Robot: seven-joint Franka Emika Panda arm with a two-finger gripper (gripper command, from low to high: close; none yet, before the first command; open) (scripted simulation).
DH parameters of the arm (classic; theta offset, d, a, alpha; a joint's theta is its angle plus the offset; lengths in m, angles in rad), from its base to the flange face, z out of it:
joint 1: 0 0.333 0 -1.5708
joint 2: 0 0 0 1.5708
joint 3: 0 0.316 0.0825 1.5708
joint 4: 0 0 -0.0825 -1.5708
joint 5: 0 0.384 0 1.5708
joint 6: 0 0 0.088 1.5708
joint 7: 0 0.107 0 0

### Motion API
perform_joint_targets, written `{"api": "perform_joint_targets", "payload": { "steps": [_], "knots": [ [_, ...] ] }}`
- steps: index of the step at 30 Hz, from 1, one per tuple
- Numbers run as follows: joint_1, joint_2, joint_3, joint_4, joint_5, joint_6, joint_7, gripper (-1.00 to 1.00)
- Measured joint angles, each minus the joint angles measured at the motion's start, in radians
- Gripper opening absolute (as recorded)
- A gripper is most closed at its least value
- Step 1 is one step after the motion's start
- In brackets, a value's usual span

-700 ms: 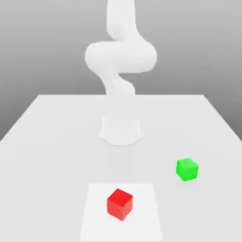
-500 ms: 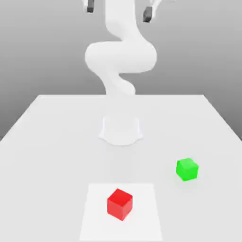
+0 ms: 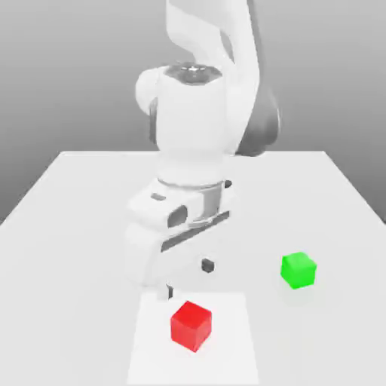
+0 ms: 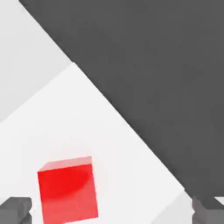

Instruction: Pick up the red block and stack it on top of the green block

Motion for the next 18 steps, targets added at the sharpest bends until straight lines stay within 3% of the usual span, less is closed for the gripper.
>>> {"api": "perform_joint_targets", "payload": {
  "steps": [5, 6, 13, 18],
  "knots": [
    [-0.027, 0.180, 0.040, 0.014, 0.068, 0.147, -0.073, 0.00],
    [-0.035, 0.212, 0.049, 0.019, 0.075, 0.174, -0.079, -1.00],
    [-0.038, 0.217, 0.052, 0.020, 0.075, 0.176, -0.080, -1.00],
    [-0.025, 0.062, 0.029, -0.004, 0.028, 0.045, -0.044, -1.00]
  ]
}}
